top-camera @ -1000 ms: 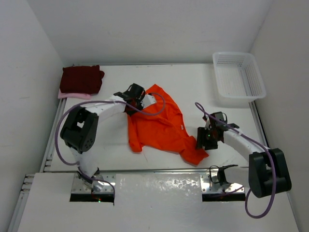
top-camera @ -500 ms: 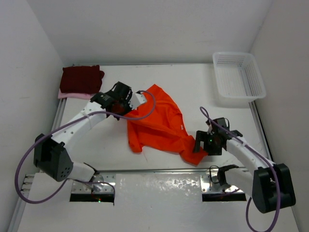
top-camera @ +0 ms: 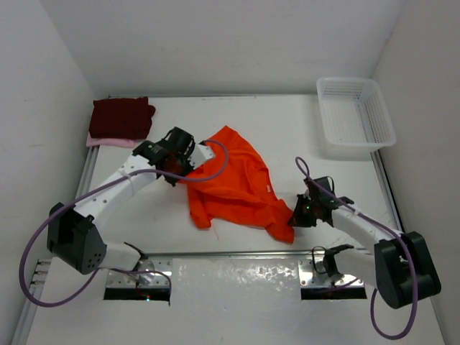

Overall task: Fold and stack the t-shirts
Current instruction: Flatten out the tshirt

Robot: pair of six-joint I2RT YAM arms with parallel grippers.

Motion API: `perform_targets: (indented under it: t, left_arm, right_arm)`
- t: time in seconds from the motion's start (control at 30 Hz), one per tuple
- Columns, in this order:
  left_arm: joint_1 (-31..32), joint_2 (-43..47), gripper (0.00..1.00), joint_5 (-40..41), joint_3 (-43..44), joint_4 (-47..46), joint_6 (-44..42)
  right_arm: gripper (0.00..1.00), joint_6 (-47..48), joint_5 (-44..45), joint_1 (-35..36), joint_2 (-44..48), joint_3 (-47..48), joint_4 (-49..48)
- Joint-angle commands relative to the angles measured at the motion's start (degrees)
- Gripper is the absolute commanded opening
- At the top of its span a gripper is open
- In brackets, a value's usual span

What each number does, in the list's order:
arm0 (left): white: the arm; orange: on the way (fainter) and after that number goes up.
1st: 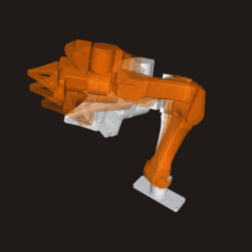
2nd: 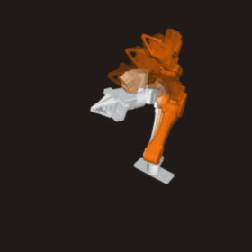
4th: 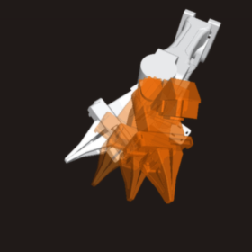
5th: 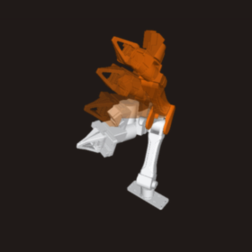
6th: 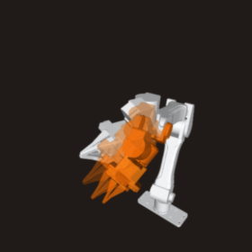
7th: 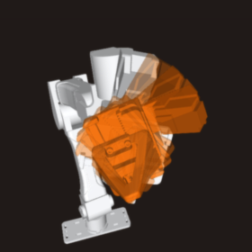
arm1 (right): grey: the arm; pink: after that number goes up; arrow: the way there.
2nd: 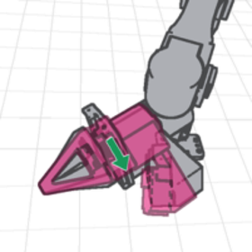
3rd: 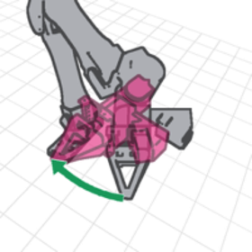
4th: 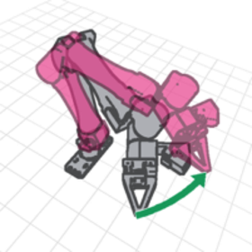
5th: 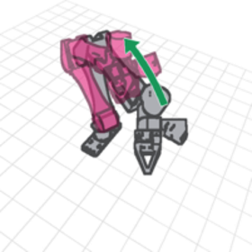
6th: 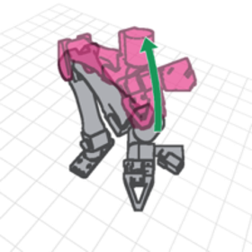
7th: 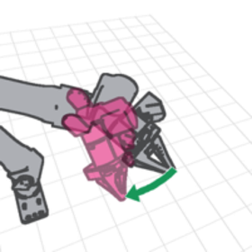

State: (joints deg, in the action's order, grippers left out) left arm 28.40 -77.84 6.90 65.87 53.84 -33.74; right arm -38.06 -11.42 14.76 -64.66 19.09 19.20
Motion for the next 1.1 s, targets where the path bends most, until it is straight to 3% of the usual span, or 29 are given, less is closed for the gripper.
perform_targets:
  t: [0.0,0.13,0.17,0.2,0.23,0.27,0.33,0.37,0.4,0.47,0.5,0.53,0.63,0.7,0.77,0.8,0.9,1.07]
  left_arm:
    - [-0.5,1.7,0.0,2.9,0.1,-2.9,0.8]
    - [-3.3,-3.9,0.0,8.5,5.3,-13.3,-4.3]
    - [-4.3,-10.2,0.0,9.0,13.8,-16.0,-5.0]
    - [-6.8,-18.2,0.0,9.4,26.8,-16.6,-3.5]
    - [-8.2,-18.3,0.0,8.9,26.9,-16.6,-3.5]
    - [-9.8,-26.8,0.0,8.1,43.6,-14.7,-0.5]
    - [-13.5,-35.7,0.0,6.6,62.5,-10.5,2.6]
    - [-14.2,-43.0,0.0,6.4,79.5,-9.9,3.1]
    - [-14.8,-45.1,0.0,6.5,84.3,-10.8,2.5]
    - [-14.8,-41.8,0.0,7.3,79.8,-20.9,-0.8]
    - [-14.8,-38.3,0.0,6.9,73.6,-26.1,-2.1]
    - [-14.7,-31.4,0.0,5.9,60.7,-36.5,-4.7]
    - [-14.7,-26.9,0.0,3.6,54.0,-38.3,-7.6]
    - [-14.8,-26.4,0.0,1.6,53.4,-35.2,-8.6]
    - [-14.7,-21.2,0.0,-0.6,43.1,-34.2,-11.1]
    - [-14.7,-21.2,0.0,-1.4,43.0,-34.2,-12.1]
    - [-14.7,-13.5,0.0,-3.2,26.6,-31.3,-16.8]
    - [-14.5,-6.5,0.0,-3.1,7.9,-24.1,-20.6]
  right_arm:
    - [0.0,0.6,6.5,-0.8,-0.2,0.0,-3.0]
    - [0.0,7.4,5.4,-8.3,-9.1,18.2,-5.8]
    - [0.0,10.3,6.6,-9.1,-12.7,24.0,-5.0]
    - [0.0,11.6,7.8,-10.2,-19.6,36.9,-4.3]
    - [0.0,12.6,7.8,-10.5,-22.9,43.9,-3.8]
    - [0.0,14.1,8.5,-10.8,-25.9,57.5,-3.3]
    - [0.0,15.1,9.3,-11.1,-33.5,70.7,-0.4]
    - [0.0,15.3,9.7,-11.1,-35.4,76.5,0.3]
    - [0.0,15.3,9.7,-11.2,-36.9,85.8,0.7]
    - [0.0,15.6,10.4,-11.2,-39.4,94.4,0.6]
    - [0.0,15.8,10.7,-11.2,-39.7,95.9,0.4]
    - [0.0,16.0,10.7,-11.2,-39.1,96.5,-0.2]
    - [0.0,16.7,9.7,-11.2,-34.8,91.7,-3.5]
    - [0.0,17.3,8.2,-11.2,-31.4,83.4,-6.9]
    - [0.0,17.9,6.5,-11.2,-25.7,73.1,-10.0]
    - [0.0,18.2,6.5,-11.2,-23.6,69.5,-10.9]
    - [0.0,20.3,4.7,-10.9,-14.2,52.9,-13.8]
    - [0.0,21.8,5.4,-5.0,0.6,22.6,-15.7]
